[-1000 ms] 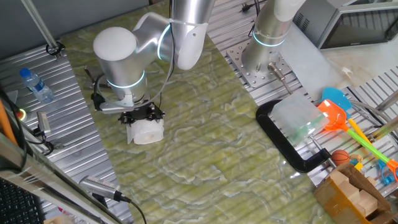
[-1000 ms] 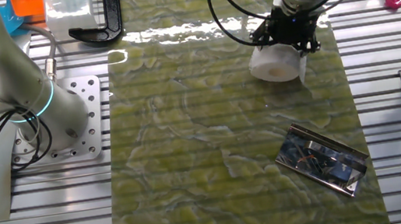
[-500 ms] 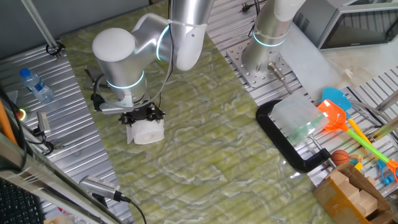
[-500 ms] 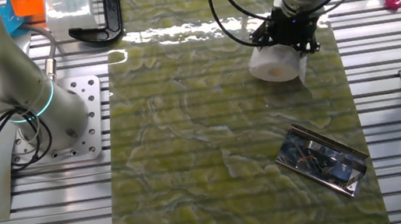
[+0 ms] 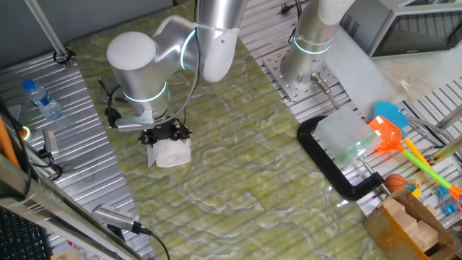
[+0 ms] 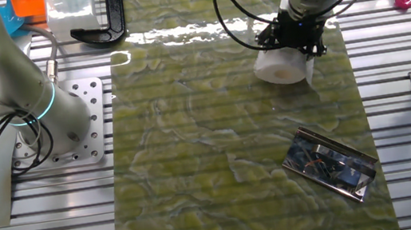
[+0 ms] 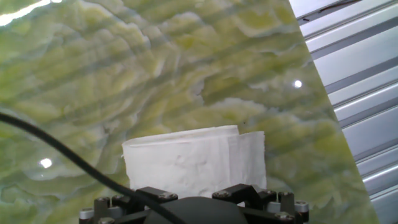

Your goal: Put the toilet paper on its holder

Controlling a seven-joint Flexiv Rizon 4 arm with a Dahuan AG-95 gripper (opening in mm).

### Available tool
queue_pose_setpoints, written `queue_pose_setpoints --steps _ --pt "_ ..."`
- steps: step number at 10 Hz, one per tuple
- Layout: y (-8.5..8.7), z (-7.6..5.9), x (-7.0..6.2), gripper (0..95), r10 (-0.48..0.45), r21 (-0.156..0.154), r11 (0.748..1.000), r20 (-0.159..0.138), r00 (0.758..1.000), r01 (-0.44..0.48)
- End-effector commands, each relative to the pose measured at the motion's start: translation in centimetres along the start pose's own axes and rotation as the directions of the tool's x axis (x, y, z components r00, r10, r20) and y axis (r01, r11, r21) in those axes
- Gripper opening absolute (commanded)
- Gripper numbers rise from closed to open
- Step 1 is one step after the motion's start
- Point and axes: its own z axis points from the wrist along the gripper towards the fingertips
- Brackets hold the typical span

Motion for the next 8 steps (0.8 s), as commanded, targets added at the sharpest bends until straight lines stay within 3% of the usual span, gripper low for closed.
queue_pose_setpoints --steps 1,5,6,8 --pt "-0.14 0.14 -0.04 95.0 0.001 -0.002 1.000 0.002 1.000 -0.001" --pt "-0.11 0.29 -0.16 95.0 0.008 -0.012 1.000 0.014 1.000 -0.007" --pt "-0.13 0.26 -0.21 76.0 0.013 -0.011 1.000 0.014 1.000 -0.013" --pt "-0.12 0.24 -0.30 76.0 0.016 -0.024 1.000 0.007 1.000 -0.016"
